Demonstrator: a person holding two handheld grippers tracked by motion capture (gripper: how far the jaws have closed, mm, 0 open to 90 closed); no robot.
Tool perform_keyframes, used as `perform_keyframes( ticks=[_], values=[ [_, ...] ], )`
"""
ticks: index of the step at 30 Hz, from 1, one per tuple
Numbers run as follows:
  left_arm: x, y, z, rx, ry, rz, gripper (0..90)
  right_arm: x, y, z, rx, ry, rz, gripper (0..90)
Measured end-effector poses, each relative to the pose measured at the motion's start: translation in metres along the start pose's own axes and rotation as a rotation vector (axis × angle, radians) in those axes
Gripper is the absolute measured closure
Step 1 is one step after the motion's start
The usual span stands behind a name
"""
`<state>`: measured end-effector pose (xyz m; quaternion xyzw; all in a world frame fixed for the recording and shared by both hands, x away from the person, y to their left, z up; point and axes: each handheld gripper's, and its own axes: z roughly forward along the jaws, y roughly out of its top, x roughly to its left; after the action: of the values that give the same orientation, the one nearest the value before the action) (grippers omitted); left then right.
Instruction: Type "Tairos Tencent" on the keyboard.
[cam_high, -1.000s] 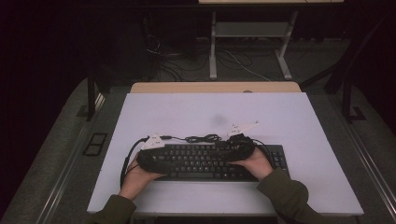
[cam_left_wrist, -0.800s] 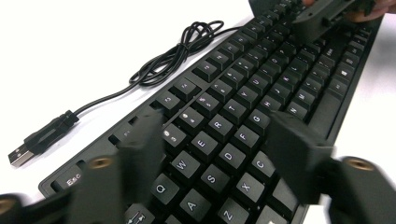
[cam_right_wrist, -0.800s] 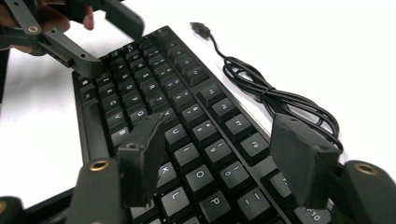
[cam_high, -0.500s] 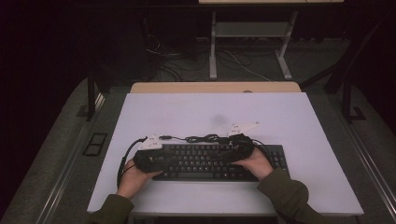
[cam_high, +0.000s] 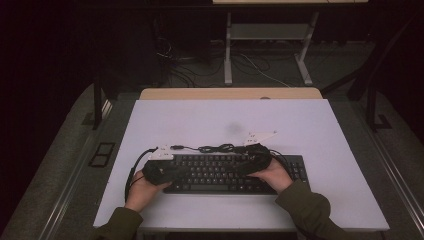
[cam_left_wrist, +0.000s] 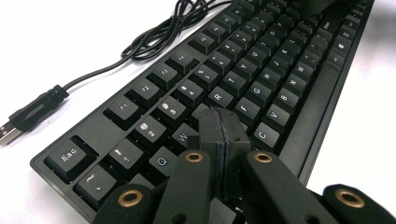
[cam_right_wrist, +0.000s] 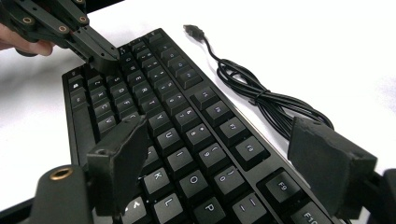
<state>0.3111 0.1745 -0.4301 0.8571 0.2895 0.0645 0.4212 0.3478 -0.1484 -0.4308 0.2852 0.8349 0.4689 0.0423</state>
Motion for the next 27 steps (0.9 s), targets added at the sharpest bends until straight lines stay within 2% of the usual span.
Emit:
perform_keyframes(
  ticks=[27],
  values=[
    [0.0003, -0.0018, 0.0087, 0.021, -0.009, 0.007, 89.2, -0.0006, -0.0007, 0.0006, 0.006, -0.008, -0.001, 19.7]
  ],
)
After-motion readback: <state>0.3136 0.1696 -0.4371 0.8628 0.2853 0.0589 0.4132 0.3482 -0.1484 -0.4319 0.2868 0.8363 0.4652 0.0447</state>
